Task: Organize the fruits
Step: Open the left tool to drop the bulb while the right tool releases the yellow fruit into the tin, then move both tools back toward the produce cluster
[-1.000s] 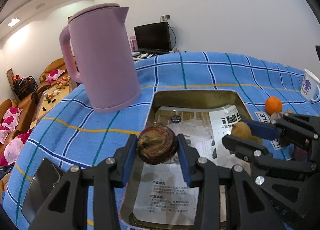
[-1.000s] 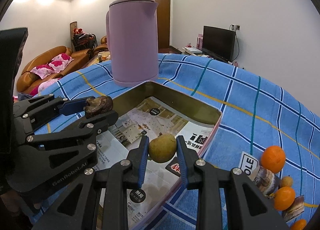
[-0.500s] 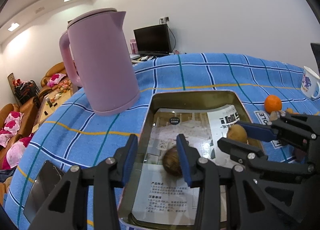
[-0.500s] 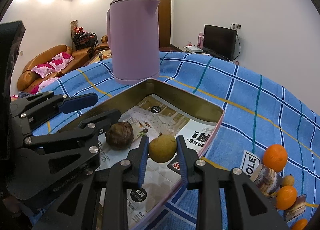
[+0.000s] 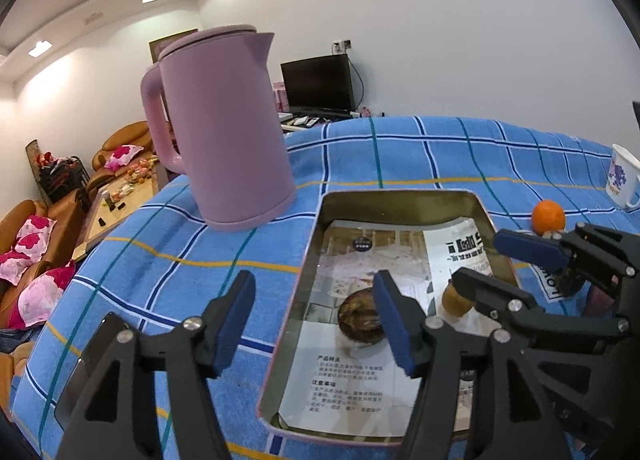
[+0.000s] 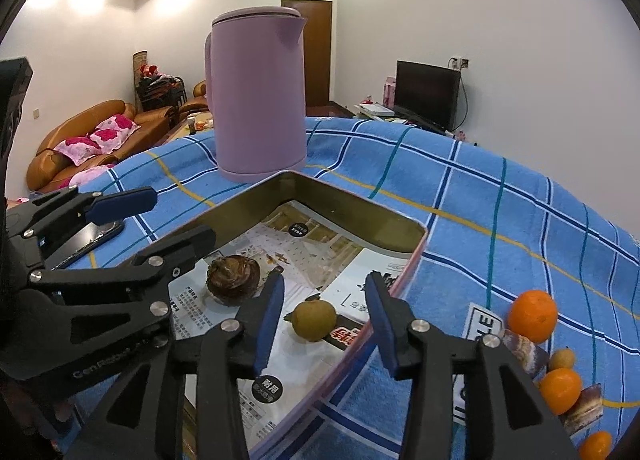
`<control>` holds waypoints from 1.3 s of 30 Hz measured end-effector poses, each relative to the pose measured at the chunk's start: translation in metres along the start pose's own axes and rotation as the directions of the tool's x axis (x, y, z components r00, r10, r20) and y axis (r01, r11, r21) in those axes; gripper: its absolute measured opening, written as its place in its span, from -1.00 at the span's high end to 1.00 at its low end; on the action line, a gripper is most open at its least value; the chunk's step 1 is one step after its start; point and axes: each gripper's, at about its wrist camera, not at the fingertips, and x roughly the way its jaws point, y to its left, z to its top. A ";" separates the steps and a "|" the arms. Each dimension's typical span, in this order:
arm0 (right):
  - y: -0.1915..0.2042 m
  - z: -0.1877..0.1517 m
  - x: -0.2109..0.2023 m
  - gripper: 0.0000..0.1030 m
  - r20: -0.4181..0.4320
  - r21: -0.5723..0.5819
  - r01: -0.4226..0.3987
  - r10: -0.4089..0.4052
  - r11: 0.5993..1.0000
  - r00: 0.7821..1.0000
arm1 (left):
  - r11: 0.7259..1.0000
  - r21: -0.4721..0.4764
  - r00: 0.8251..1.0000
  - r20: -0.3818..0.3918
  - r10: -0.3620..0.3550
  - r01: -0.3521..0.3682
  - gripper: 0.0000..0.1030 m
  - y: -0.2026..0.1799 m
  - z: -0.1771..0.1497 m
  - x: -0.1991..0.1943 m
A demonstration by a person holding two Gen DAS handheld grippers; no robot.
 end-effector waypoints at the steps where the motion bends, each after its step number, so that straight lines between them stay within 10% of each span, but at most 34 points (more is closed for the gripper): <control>1: -0.001 0.000 -0.003 0.09 0.004 0.001 0.006 -0.006 1.000 1.000 | 1.000 -0.006 1.000 0.005 0.005 -0.005 -0.38 0.001 0.000 -0.002; 14: -0.044 -0.030 -0.074 -0.12 0.008 0.063 0.112 -0.113 0.992 0.994 | 0.992 -0.004 0.987 0.102 -0.122 0.124 -0.84 -0.034 0.008 -0.050; 33: -0.161 -0.104 -0.133 -0.22 -0.083 0.311 0.350 -0.341 0.884 0.936 | 0.907 0.171 0.922 -0.039 -0.385 0.386 -0.83 -0.172 -0.007 -0.056; 39: -0.174 -0.109 -0.130 -0.22 -0.108 0.351 0.356 -0.340 0.866 0.934 | 0.874 0.203 0.898 -0.113 -0.426 0.441 -0.56 -0.199 -0.011 -0.043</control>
